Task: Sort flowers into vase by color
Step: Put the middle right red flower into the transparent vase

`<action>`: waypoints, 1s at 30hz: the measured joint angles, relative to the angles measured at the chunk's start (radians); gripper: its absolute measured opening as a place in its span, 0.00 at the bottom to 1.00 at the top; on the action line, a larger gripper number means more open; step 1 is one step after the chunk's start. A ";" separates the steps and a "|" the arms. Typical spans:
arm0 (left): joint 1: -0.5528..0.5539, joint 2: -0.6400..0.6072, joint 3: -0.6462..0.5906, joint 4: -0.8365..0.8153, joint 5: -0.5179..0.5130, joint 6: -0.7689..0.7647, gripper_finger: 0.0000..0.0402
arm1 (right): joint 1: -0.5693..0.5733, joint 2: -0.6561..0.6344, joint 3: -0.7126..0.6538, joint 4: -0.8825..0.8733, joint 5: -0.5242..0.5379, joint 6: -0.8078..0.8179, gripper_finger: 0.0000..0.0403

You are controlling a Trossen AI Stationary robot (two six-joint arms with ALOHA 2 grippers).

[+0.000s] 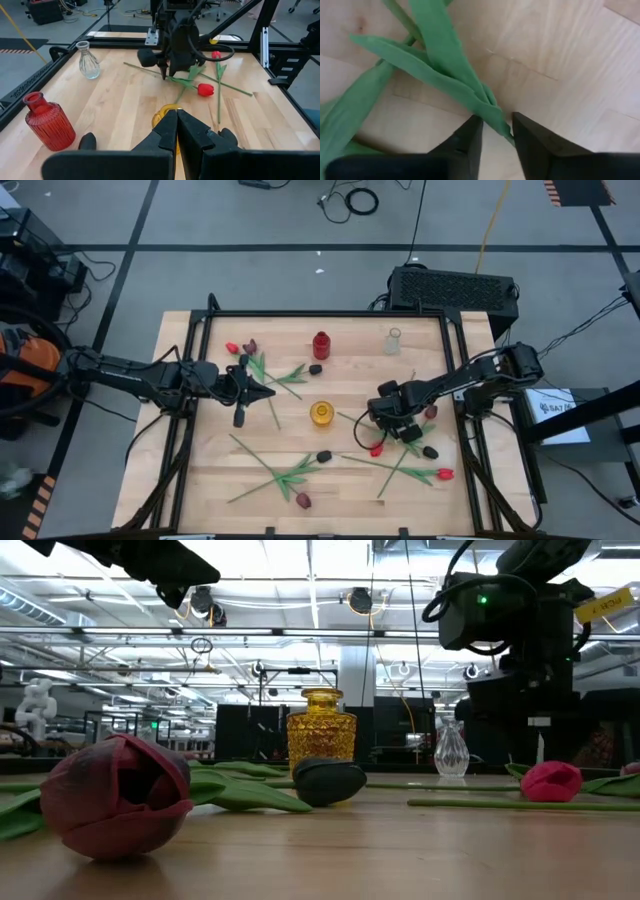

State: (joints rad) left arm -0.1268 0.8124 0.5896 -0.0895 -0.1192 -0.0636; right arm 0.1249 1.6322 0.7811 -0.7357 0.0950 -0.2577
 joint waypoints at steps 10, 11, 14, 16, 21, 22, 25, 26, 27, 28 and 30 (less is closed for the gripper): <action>0.000 0.000 0.000 0.001 0.000 0.000 0.04 | 0.009 -0.099 -0.012 0.013 0.025 0.011 0.03; 0.000 0.000 0.000 0.001 -0.001 0.001 0.04 | 0.014 -0.116 -0.012 0.013 0.026 0.014 0.03; 0.000 0.000 0.000 0.002 -0.017 0.001 0.04 | 0.028 -0.160 0.002 0.002 0.015 0.043 0.01; 0.001 0.000 0.000 0.004 -0.028 0.001 0.04 | 0.028 -0.194 0.023 -0.020 0.015 0.075 0.01; 0.001 0.000 0.000 0.006 -0.038 0.001 0.04 | 0.029 -0.292 0.093 -0.037 0.011 0.187 0.01; 0.001 0.000 0.000 0.008 -0.038 0.001 0.04 | 0.029 -0.315 0.107 -0.026 0.010 0.205 0.00; 0.001 0.000 0.000 0.020 -0.038 0.001 0.04 | 0.028 -0.392 0.132 0.062 -0.005 0.243 0.00; 0.001 0.000 0.000 0.032 -0.039 0.001 0.04 | 0.027 -0.421 0.132 0.113 -0.023 0.243 0.00; 0.001 0.000 0.000 0.043 -0.039 0.001 0.04 | 0.027 -0.451 0.130 0.171 -0.039 0.235 0.00; 0.001 0.001 0.000 0.058 -0.039 0.001 0.04 | 0.028 -0.480 0.125 0.233 -0.049 0.226 0.00; 0.001 0.007 0.000 0.096 -0.039 0.001 0.04 | 0.029 -0.535 0.112 0.342 -0.048 0.215 0.00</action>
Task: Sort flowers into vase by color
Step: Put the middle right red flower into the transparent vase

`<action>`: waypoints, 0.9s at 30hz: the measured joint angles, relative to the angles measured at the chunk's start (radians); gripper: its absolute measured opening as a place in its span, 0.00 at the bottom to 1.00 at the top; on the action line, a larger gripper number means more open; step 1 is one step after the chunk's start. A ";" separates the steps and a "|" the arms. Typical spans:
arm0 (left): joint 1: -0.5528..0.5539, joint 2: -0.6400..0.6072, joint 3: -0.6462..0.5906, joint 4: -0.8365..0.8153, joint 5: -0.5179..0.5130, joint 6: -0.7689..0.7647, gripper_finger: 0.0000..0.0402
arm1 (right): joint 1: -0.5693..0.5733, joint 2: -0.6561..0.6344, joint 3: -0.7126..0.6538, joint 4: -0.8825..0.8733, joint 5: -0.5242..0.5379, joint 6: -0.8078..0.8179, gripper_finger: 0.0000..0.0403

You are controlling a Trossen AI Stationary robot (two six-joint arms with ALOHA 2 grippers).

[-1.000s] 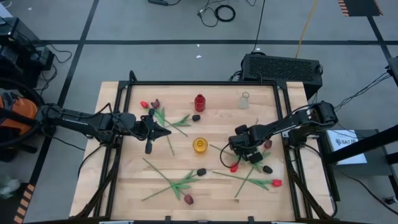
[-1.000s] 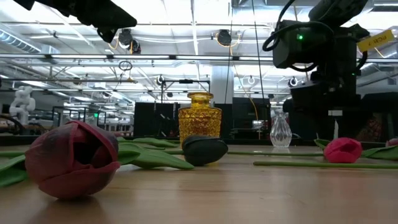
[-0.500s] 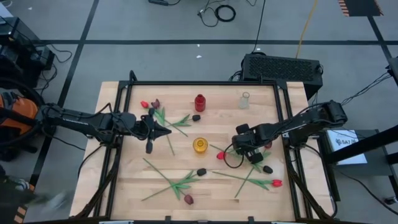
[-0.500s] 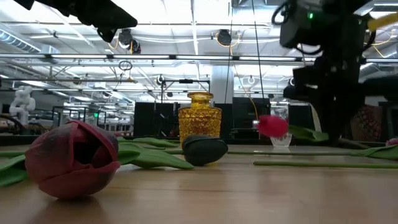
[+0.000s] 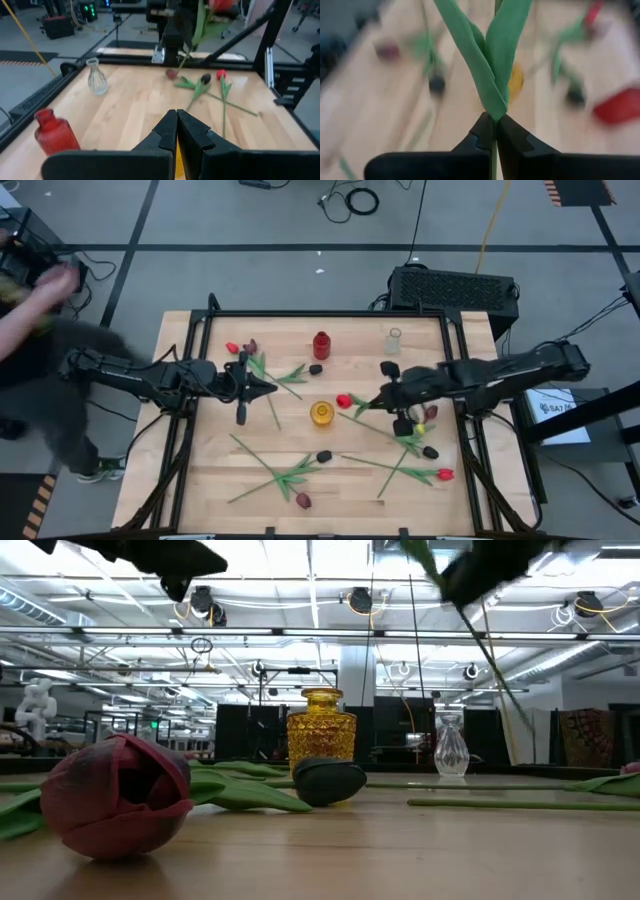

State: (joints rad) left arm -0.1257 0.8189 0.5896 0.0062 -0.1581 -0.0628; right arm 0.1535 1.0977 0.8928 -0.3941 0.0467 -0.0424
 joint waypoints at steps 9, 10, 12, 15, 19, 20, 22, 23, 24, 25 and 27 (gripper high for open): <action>0.000 0.053 0.000 0.179 -0.026 0.009 0.04 | -0.018 -0.049 -0.109 0.557 0.035 0.010 0.00; 0.000 0.061 0.000 0.193 -0.030 0.007 0.04 | -0.017 -0.035 -0.120 0.600 0.036 0.012 0.00; 0.000 0.078 0.000 0.228 -0.033 -0.008 0.05 | -0.017 -0.002 -0.138 0.682 0.056 0.038 0.00; 0.000 0.100 0.000 0.269 -0.034 -0.010 0.09 | -0.016 0.056 -0.157 0.777 0.063 0.076 0.01; 0.000 0.131 0.000 0.338 -0.034 -0.009 0.19 | -0.007 0.135 -0.161 0.843 0.055 0.115 0.02; 0.000 0.138 0.000 0.350 -0.034 -0.009 0.22 | -0.007 0.147 -0.161 0.845 0.054 0.117 0.03; 0.000 0.160 0.000 0.399 -0.034 -0.008 0.27 | -0.008 0.165 -0.161 0.863 0.056 0.120 0.03; 0.000 0.169 0.000 0.415 -0.034 -0.009 0.29 | -0.008 0.168 -0.161 0.862 0.056 0.130 0.03; 0.000 0.180 0.000 0.434 -0.034 -0.009 0.31 | -0.009 0.172 -0.161 0.867 0.058 0.141 0.03; 0.000 0.191 0.000 0.454 -0.034 -0.008 0.32 | -0.010 0.173 -0.161 0.874 0.058 0.151 0.03; 0.000 0.212 0.000 0.492 -0.034 -0.008 0.34 | -0.011 0.173 -0.161 0.898 0.058 0.164 0.03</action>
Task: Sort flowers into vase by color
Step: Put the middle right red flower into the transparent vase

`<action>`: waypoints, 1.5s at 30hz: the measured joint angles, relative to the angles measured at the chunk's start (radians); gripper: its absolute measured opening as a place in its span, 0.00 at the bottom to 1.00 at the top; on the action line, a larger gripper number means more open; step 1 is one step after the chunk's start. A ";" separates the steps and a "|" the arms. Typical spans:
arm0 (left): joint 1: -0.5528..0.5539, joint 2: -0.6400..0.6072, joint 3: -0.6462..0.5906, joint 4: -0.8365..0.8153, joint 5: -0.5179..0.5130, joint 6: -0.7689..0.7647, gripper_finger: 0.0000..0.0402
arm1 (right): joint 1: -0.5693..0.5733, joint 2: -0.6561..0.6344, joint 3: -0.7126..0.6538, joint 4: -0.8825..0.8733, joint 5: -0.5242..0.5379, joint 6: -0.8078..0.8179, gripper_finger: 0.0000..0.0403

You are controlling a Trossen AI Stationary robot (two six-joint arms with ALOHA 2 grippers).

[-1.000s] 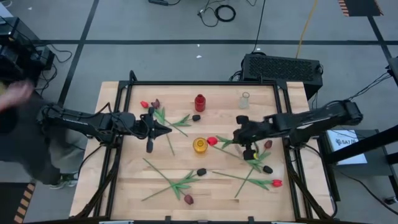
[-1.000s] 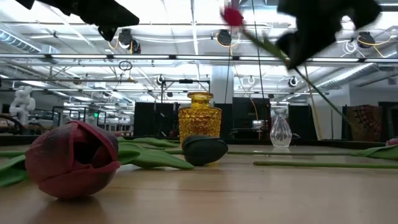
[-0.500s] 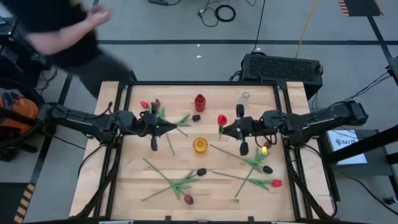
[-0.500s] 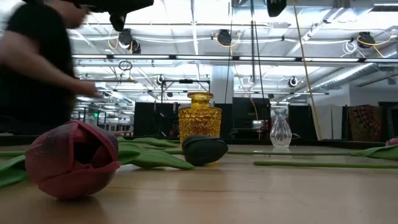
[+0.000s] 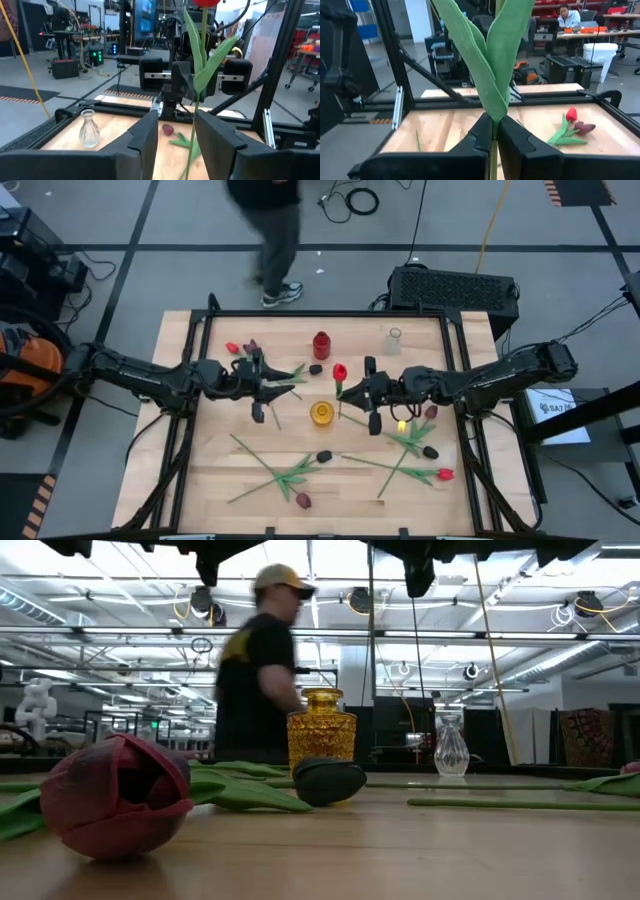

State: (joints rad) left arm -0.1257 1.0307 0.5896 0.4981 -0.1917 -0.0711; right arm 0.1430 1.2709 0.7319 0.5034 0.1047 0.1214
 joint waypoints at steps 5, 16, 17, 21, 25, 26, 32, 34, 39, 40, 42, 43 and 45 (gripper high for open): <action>0.000 0.047 0.000 0.084 0.003 0.000 0.35 | 0.010 -0.006 0.000 0.032 0.000 0.002 0.03; -0.014 0.177 0.060 0.128 0.076 -0.029 0.35 | 0.009 -0.006 0.000 0.072 0.000 -0.001 0.03; -0.018 0.194 0.074 0.121 0.080 -0.029 0.35 | 0.009 -0.006 0.000 0.075 0.002 -0.003 0.03; -0.037 0.274 0.127 0.120 0.087 -0.029 0.35 | 0.006 -0.006 0.000 0.079 0.006 -0.012 0.03; -0.051 0.350 0.180 0.105 0.132 -0.027 0.35 | 0.005 -0.006 0.001 0.078 0.006 -0.013 0.03; -0.053 0.366 0.196 0.098 0.139 -0.026 0.35 | 0.005 -0.006 0.001 0.077 0.006 -0.013 0.03; -0.052 0.439 0.258 0.082 0.138 -0.024 0.45 | 0.005 -0.006 0.001 0.083 0.008 -0.012 0.03; -0.050 0.456 0.261 0.082 0.124 -0.019 0.50 | 0.005 -0.006 0.001 0.090 0.008 -0.012 0.03; -0.032 0.489 0.262 0.110 0.101 -0.018 0.61 | 0.005 -0.006 0.002 0.092 0.008 -0.012 0.03; -0.030 0.495 0.263 0.124 0.101 -0.018 0.62 | 0.005 -0.006 0.002 0.092 0.008 -0.012 0.03; -0.029 0.509 0.263 0.156 0.103 -0.018 0.63 | 0.005 -0.006 0.002 0.092 0.008 -0.012 0.03; -0.029 0.517 0.263 0.179 0.105 -0.016 0.63 | 0.005 -0.006 0.002 0.092 0.008 -0.012 0.03; -0.027 0.538 0.263 0.205 0.105 0.006 0.63 | 0.005 -0.006 0.002 0.092 0.008 -0.012 0.03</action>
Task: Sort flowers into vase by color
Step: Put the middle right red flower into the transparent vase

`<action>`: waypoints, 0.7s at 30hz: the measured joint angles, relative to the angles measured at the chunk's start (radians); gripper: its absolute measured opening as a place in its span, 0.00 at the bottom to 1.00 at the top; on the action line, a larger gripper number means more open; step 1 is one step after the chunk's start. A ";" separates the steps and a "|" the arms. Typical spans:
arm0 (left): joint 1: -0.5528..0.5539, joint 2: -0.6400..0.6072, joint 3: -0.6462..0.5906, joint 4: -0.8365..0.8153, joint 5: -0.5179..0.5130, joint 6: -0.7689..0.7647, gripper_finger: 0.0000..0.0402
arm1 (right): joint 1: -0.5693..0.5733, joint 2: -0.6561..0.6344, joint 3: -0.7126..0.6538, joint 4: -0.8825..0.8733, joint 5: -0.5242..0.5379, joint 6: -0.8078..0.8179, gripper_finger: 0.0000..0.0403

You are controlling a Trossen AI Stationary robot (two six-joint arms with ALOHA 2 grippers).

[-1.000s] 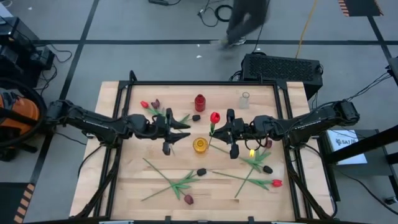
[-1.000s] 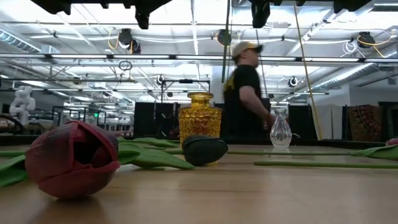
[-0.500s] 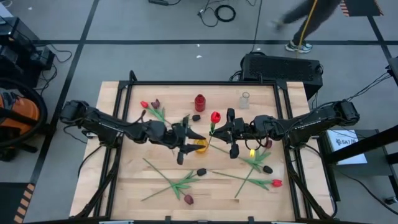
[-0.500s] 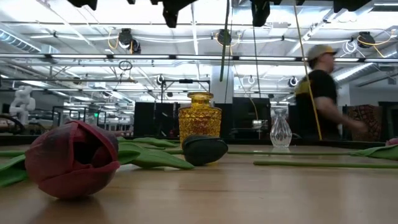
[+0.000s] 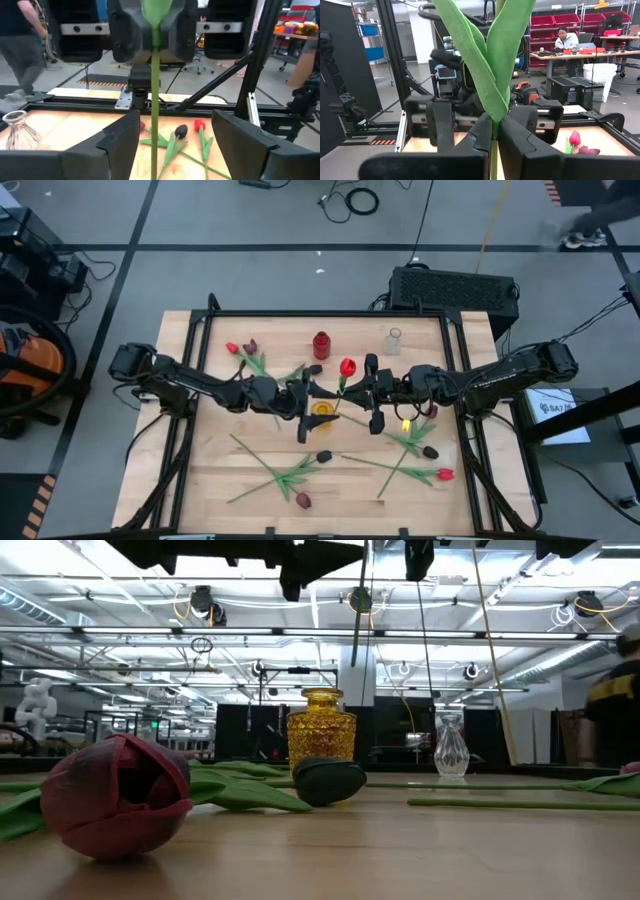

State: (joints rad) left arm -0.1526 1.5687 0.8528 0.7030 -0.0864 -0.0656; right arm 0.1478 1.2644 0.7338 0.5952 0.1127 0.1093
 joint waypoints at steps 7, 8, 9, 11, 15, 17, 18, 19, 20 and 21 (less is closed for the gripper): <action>0.028 0.039 0.000 0.065 0.001 0.003 0.61 | 0.000 0.000 0.000 -0.002 0.002 -0.012 0.03; 0.030 0.040 0.000 0.067 0.002 0.003 0.60 | 0.000 0.000 0.000 -0.004 0.021 -0.017 0.03; 0.033 0.040 0.000 0.067 0.002 0.003 0.57 | 0.000 0.000 0.000 -0.007 0.054 -0.018 0.03; 0.036 0.040 0.000 0.067 0.003 0.003 0.51 | 0.000 0.000 0.000 -0.017 0.113 -0.020 0.03; 0.039 0.040 0.000 0.066 0.002 0.000 0.35 | 0.000 0.000 0.000 -0.037 0.124 -0.020 0.05; 0.047 0.040 0.000 0.066 0.002 -0.007 0.27 | 0.001 0.000 0.000 -0.046 0.124 -0.020 0.06; 0.051 0.040 0.000 0.066 0.002 -0.008 0.23 | 0.000 0.000 0.000 -0.046 0.124 -0.019 0.07; 0.054 0.040 0.000 0.066 0.002 -0.008 0.19 | 0.000 0.000 0.000 -0.045 0.125 -0.018 0.07; 0.057 0.040 0.000 0.066 0.002 -0.008 0.16 | 0.000 0.000 0.000 -0.045 0.126 -0.018 0.08; 0.060 0.040 0.000 0.066 0.001 -0.008 0.12 | 0.000 0.000 0.000 -0.044 0.126 -0.018 0.08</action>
State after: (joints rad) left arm -0.0924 1.6089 0.8528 0.7691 -0.0858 -0.0734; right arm 0.1476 1.2640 0.7338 0.5510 0.2386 0.0908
